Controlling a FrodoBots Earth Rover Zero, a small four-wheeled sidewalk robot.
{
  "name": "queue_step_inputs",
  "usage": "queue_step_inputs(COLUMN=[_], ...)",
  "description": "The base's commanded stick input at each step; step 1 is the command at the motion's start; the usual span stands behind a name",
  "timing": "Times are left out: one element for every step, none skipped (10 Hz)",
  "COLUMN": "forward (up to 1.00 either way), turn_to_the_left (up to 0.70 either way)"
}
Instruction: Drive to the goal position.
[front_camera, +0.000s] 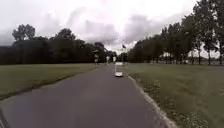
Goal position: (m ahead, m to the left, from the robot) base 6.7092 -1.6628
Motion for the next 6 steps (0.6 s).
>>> queue_step_inputs(forward=[0.7,0.7,0.7,0.7,0.7,0.7], turn_to_the_left=[0.0,0.0,0.0,0.0,0.0,0.0])
